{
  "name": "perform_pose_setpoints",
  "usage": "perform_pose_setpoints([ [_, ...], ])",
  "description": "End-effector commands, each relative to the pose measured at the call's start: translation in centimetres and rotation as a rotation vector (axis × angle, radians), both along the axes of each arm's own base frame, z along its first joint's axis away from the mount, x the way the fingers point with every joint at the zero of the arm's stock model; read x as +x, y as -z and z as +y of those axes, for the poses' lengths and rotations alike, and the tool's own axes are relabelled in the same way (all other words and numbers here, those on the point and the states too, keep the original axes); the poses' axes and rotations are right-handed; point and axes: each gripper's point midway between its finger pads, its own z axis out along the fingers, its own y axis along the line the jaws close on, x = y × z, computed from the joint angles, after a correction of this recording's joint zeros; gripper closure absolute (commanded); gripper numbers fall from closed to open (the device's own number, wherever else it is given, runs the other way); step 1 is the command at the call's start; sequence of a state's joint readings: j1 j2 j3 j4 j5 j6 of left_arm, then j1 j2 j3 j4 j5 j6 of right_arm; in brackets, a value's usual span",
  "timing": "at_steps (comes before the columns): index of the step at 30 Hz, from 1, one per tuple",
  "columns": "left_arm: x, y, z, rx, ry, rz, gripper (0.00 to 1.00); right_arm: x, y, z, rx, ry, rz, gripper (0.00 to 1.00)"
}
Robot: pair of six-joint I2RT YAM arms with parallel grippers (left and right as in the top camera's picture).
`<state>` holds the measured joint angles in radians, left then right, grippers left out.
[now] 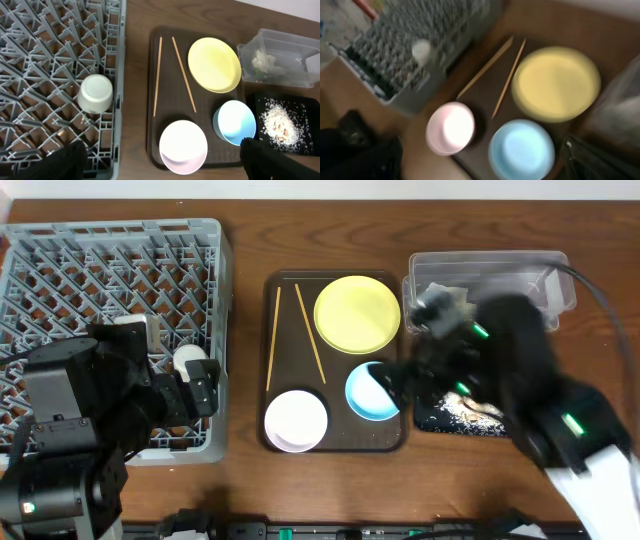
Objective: Sort waste into correct bins and load items into the dishwasher
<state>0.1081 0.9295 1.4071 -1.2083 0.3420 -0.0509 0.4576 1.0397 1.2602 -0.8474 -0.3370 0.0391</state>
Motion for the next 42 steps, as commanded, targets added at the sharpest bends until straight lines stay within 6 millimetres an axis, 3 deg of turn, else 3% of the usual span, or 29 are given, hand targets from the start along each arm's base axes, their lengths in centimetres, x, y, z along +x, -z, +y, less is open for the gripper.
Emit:
perform_pose_setpoints([
  [1,-0.1,-0.5,-0.3,0.001,0.021,-0.015,0.02,1.1,-1.6,-4.4,-0.166,0.139,-0.207,0.01],
  [4,-0.1,-0.5,-0.3,0.001,0.022,-0.015,0.02,1.0,-2.1,-8.0,-0.208,0.29,-0.294,0.01],
  [8,-0.1,-0.5,-0.3,0.001,0.022,-0.015,0.02,1.0,-0.3,-10.6,-0.193,0.399,-0.365,0.01],
  [11,-0.1,-0.5,-0.3,0.001,0.022,-0.015,0.02,1.2,3.1,-12.4,-0.18,0.474,-0.403,0.01],
  [20,-0.1,-0.5,-0.3,0.001,0.021,-0.015,0.02,0.2,10.3,-15.7,-0.157,0.604,-0.49,0.01],
  [23,-0.1,-0.5,-0.3,0.001,0.021,-0.015,0.02,-0.3,12.7,-16.4,-0.158,0.629,-0.493,0.01],
  [30,-0.1,-0.5,-0.3,0.001,0.021,-0.015,0.02,-0.6,15.6,-16.7,-0.134,0.648,-0.55,0.01],
  [42,-0.1,-0.5,-0.3,0.001,0.021,-0.015,0.02,-0.2,15.6,-16.6,-0.095,0.659,-0.634,0.01],
])
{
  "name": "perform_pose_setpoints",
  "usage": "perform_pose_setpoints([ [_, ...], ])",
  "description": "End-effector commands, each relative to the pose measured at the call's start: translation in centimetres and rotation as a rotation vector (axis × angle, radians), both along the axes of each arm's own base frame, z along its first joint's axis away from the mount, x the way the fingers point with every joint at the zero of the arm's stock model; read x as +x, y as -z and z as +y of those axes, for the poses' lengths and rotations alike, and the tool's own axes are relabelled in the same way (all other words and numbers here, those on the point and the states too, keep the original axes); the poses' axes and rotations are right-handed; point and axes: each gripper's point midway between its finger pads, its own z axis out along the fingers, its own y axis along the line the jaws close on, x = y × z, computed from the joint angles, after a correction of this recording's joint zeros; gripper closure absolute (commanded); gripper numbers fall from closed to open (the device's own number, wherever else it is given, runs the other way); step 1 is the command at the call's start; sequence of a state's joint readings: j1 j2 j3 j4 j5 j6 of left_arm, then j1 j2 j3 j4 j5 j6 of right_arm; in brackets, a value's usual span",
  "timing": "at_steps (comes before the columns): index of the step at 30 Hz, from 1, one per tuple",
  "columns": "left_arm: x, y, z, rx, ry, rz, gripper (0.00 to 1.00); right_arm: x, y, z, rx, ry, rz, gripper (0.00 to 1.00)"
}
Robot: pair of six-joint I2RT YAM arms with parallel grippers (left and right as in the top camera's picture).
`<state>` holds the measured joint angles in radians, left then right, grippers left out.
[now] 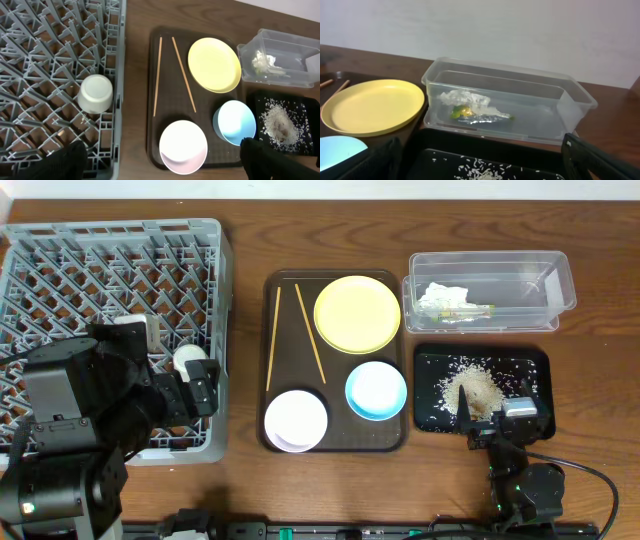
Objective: Sort waste into correct bins and load items into the dishwasher
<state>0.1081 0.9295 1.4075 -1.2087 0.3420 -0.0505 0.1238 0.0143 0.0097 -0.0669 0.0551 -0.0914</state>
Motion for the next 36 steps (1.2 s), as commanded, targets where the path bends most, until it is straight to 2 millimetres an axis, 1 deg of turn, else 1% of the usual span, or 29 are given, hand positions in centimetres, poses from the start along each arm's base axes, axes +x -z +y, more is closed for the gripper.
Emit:
perform_pose_setpoints([
  [1,-0.1,-0.5,-0.3,0.001,0.021,-0.014,0.02,0.0,0.0,-0.2,-0.007,0.01,-0.006,0.01],
  [19,-0.1,-0.5,-0.3,0.001,0.021,-0.014,0.02,0.0,0.0,-0.2,-0.007,0.01,-0.004,0.01],
  [23,-0.5,-0.5,-1.5,-0.105,0.013,0.016,0.02,0.0,0.0,-0.2,-0.007,0.01,-0.005,0.01],
  [27,1.1,-2.3,-1.6,-0.17,-0.029,-0.063,0.02,0.0,0.0,-0.2,-0.007,0.01,-0.004,0.01],
  [29,1.8,-2.8,-2.2,-0.2,0.003,-0.08,0.02,0.0,0.0,-0.2,-0.007,0.011,-0.004,0.01],
  [30,2.0,-2.4,-2.6,-0.207,0.017,-0.061,0.02,0.0,0.0,-0.2,-0.007,0.01,-0.004,0.01],
  [32,2.3,-0.6,-3.2,-0.195,0.034,0.026,0.02,0.0,0.0,-0.2,-0.007,0.01,-0.004,0.01],
  [35,3.0,3.1,-3.8,-0.097,0.043,0.189,0.02,0.0,0.0,-0.2,-0.007,0.01,-0.004,0.01],
  [36,3.3,4.0,-4.2,-0.079,0.055,0.223,0.02,0.0,0.0,-0.2,-0.007,0.01,-0.004,0.01],
])
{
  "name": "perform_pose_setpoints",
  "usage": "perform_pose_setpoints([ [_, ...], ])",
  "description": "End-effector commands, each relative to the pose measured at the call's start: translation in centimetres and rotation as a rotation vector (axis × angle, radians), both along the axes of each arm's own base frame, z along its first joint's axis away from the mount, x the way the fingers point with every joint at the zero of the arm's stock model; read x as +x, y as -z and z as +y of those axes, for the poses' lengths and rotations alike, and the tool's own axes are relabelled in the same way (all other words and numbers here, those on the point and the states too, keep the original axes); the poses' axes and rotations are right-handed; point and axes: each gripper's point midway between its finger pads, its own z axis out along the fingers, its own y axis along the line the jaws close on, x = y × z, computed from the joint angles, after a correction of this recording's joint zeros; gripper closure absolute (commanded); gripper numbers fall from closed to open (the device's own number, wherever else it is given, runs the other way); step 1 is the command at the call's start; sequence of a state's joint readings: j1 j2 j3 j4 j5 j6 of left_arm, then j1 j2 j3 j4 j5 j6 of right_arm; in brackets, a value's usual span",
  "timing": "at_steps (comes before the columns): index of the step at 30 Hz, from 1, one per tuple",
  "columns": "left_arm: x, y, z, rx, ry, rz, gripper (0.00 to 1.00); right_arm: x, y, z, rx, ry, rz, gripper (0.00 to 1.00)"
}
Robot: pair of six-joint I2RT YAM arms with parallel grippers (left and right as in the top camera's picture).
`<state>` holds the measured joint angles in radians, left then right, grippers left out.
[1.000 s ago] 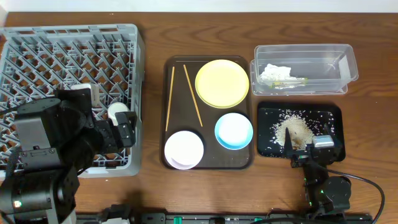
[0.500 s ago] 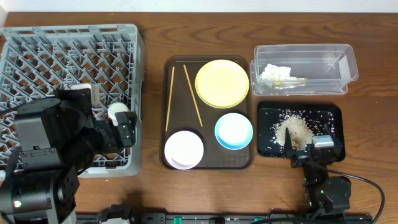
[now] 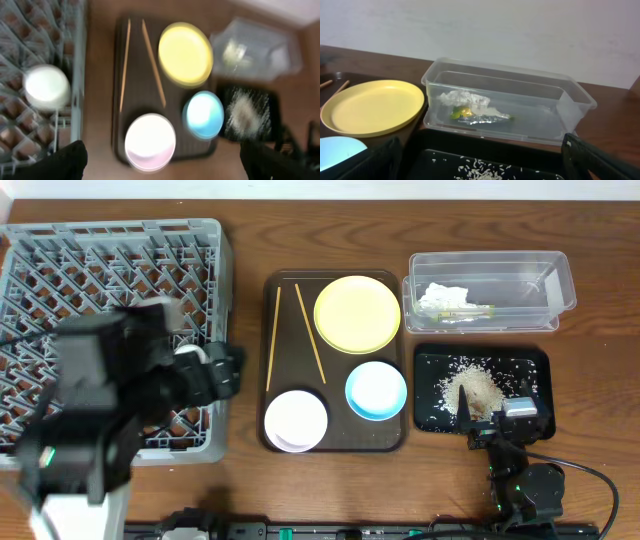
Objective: Sort waste into correct bins and load items into the dishwasher
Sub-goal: 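Move the left gripper to the chopsticks on the brown tray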
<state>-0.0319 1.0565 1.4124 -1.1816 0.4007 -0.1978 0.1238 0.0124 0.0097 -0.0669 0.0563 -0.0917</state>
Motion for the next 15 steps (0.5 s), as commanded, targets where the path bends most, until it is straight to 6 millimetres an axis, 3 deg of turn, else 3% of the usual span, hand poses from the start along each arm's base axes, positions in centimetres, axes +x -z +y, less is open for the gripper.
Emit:
perform_pose_setpoints([
  [1,1.6,2.8,-0.7,0.066,0.015,0.114,0.02,0.0,0.1,-0.2,-0.007,0.009,-0.002,0.01],
  [4,3.4,4.2,-2.1,0.053,0.054,0.147,0.01,0.0,0.1,-0.2,-0.007,0.009,-0.002,0.01],
  [9,7.4,7.4,-4.0,0.112,0.094,0.172,0.1,0.0,0.1,-0.2,-0.007,0.009,-0.002,0.01],
  [12,9.5,11.2,-4.2,0.259,0.082,0.22,0.22,0.0,0.1,-0.2,-0.007,0.009,-0.002,0.01],
  [15,10.7,14.6,-5.5,0.295,0.084,0.285,0.37,0.0,0.1,-0.2,-0.007,0.009,-0.002,0.01],
])
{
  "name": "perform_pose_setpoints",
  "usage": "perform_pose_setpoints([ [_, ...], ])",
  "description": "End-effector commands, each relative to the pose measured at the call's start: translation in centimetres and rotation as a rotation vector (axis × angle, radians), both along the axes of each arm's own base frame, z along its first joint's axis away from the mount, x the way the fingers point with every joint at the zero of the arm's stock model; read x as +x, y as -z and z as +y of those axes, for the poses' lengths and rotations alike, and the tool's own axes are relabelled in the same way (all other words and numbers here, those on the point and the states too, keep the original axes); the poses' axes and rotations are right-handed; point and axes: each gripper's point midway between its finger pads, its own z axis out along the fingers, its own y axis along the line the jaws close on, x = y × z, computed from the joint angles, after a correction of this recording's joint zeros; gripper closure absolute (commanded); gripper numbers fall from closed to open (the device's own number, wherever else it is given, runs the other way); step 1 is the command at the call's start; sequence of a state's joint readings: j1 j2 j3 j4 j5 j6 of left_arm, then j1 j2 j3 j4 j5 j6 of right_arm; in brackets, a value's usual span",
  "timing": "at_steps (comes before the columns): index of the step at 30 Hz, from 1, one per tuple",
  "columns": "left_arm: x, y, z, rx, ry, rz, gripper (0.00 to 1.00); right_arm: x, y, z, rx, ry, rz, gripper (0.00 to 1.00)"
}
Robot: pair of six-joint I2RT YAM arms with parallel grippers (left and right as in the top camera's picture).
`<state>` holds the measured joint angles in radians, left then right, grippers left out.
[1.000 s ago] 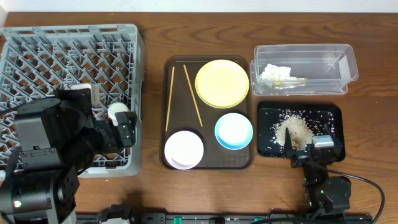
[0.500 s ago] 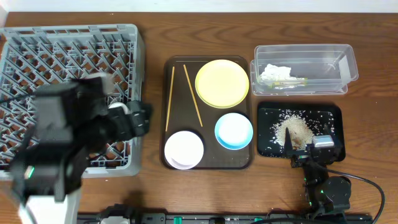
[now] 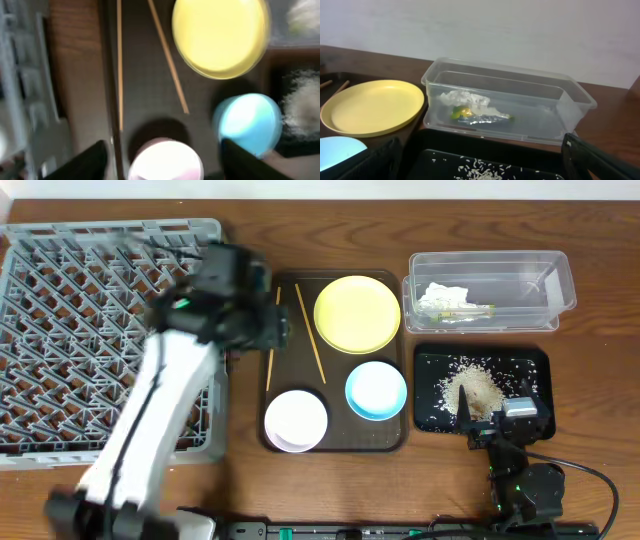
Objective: Sort waste into correct bins and load items into the dishwasher
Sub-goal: 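Move the left gripper to the chopsticks on the brown tray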
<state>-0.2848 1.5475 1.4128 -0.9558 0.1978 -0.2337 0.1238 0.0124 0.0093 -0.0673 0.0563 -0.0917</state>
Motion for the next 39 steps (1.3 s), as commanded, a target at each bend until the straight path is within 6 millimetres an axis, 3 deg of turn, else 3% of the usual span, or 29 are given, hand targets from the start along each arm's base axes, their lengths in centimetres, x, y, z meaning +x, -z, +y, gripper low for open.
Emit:
perform_pose_setpoints([
  [1,1.4,3.7,-0.1,0.105,-0.026,0.052,0.39,0.0,0.1,-0.2,-0.007,0.009,-0.003,0.01],
  [9,2.7,10.6,-1.9,0.117,-0.103,0.185,0.46,0.0,0.1,-0.2,-0.007,0.009,-0.003,0.01],
  [18,2.5,14.3,-5.3,0.102,-0.027,0.228,0.46,0.0,0.1,-0.2,-0.007,0.009,-0.003,0.01],
  [21,2.1,15.6,-5.5,0.142,-0.014,0.246,0.49,0.0,0.1,-0.2,-0.007,0.009,-0.003,0.01],
  [28,2.5,17.0,-4.7,0.207,-0.056,0.242,0.58,0.0,0.0,-0.2,-0.007,0.009,-0.003,0.01],
  [35,2.5,19.2,-3.9,0.264,-0.061,0.261,0.59,0.0,0.1,-0.2,-0.007,0.009,-0.003,0.01],
  [39,2.2,18.9,-3.8,0.268,-0.059,0.27,0.62,0.0,0.0,-0.2,-0.007,0.009,-0.003,0.01],
])
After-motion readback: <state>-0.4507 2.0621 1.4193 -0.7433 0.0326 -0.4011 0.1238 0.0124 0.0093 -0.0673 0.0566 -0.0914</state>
